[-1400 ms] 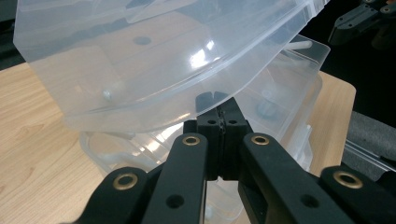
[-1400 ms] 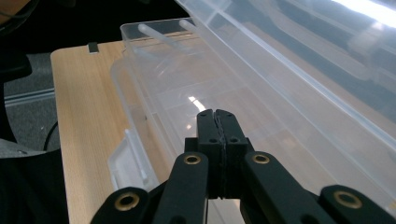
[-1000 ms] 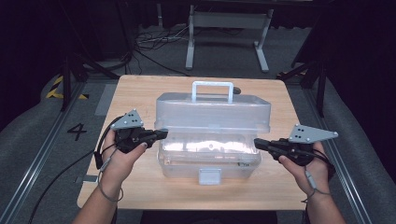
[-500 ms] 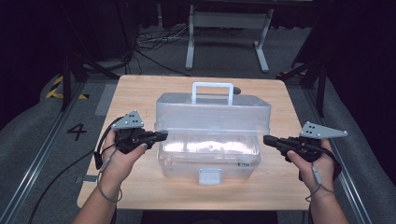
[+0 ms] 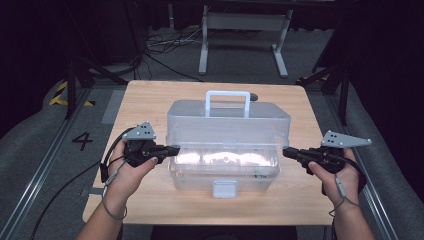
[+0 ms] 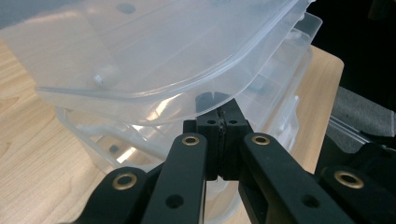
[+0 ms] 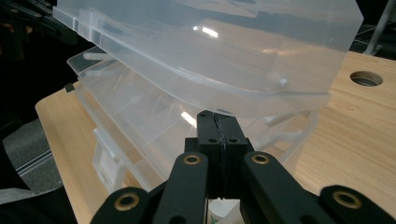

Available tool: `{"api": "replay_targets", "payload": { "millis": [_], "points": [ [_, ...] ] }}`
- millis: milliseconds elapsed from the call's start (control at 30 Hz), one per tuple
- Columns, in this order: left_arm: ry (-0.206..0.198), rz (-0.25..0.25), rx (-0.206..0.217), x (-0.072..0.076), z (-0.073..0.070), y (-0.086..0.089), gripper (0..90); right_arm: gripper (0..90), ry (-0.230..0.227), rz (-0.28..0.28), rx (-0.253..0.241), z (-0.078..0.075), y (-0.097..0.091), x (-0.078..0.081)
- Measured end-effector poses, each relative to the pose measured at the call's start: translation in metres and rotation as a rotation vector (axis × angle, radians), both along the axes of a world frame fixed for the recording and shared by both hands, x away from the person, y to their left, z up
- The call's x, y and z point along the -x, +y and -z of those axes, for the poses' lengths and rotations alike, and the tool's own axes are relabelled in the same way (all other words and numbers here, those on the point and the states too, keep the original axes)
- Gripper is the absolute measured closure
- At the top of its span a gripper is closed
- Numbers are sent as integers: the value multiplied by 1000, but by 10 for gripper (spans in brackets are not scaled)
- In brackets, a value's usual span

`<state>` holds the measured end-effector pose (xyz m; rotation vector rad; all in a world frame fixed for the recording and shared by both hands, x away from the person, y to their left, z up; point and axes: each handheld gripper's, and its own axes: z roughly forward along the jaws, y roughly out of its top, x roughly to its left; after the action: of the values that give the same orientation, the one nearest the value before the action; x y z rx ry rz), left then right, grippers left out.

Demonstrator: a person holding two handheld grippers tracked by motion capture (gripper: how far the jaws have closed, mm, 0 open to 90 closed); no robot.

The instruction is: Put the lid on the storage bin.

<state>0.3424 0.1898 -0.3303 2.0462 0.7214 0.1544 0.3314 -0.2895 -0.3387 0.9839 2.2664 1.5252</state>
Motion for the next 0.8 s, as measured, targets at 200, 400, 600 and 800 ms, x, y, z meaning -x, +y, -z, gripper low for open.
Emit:
{"api": "replay_targets", "payload": {
  "millis": [200, 400, 600, 800],
  "points": [
    [10, 0, -18, 2, 0, 4, 897, 900, 21, -7, 12, 1, 0, 1],
    [28, 4, -41, 3, 0, 4, 897, 900, 44, -14, 29, 0, -1, 1],
    [57, 7, -60, 3, 2, 5, 896, 900, 62, -23, 55, 0, -1, 2],
    [80, 18, -93, 2, 5, 6, 889, 900, 87, -29, 94, 2, 0, 2]
  ]
}}
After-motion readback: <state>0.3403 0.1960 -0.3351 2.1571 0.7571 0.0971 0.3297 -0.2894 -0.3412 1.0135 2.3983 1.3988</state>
